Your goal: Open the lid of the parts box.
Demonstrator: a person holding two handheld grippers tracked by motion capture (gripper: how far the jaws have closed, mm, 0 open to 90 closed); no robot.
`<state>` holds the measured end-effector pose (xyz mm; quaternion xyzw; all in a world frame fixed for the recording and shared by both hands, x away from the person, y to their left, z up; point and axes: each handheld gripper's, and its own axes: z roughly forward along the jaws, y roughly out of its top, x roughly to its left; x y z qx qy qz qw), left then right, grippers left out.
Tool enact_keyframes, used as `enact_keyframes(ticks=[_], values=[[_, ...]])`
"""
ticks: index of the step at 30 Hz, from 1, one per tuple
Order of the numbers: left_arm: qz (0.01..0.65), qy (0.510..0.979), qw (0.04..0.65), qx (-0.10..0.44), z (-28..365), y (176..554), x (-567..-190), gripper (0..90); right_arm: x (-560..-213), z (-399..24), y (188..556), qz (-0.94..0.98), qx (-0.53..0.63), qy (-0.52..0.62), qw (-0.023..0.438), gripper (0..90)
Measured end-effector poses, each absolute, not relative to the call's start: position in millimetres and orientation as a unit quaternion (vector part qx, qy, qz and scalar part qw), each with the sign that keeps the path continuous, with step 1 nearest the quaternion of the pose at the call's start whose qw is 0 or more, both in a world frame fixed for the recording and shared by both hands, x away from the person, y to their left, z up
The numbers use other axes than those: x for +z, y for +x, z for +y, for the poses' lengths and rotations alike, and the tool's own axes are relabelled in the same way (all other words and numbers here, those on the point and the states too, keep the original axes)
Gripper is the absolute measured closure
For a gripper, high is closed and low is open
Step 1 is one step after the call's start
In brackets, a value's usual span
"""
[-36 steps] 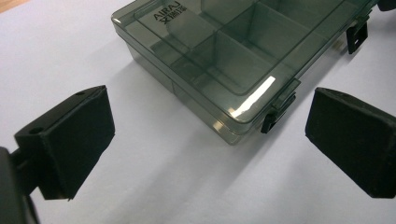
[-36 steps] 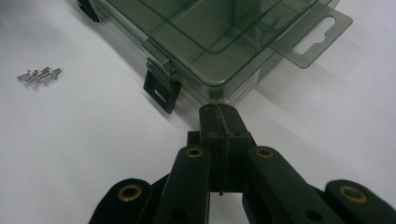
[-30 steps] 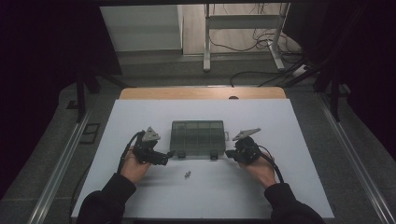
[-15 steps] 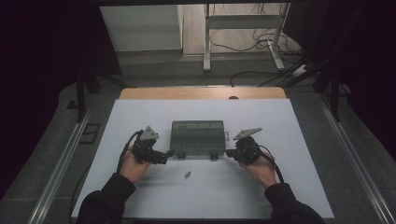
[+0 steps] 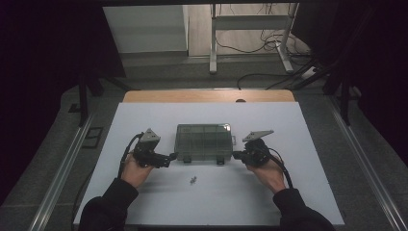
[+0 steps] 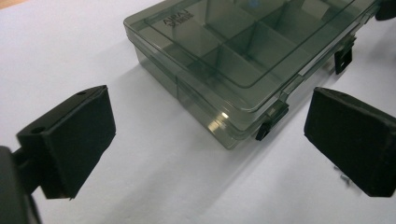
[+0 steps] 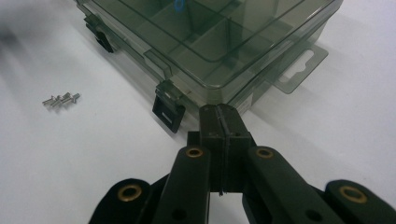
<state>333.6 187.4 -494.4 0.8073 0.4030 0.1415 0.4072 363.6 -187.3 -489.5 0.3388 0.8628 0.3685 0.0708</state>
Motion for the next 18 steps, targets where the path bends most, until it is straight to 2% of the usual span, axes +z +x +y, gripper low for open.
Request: enact_keyframes(ticks=[6, 18], values=[[0.401, 0.813, 0.407, 0.115, 188, 335, -496, 2.9, -483, -188, 365, 0.856, 0.380, 0.343, 0.070, 88.7], [0.394, 0.817, 0.406, 0.113, 189, 334, -498, 11.0, -469, -187, 370, 0.850, 0.396, 0.338, 0.078, 88.9]])
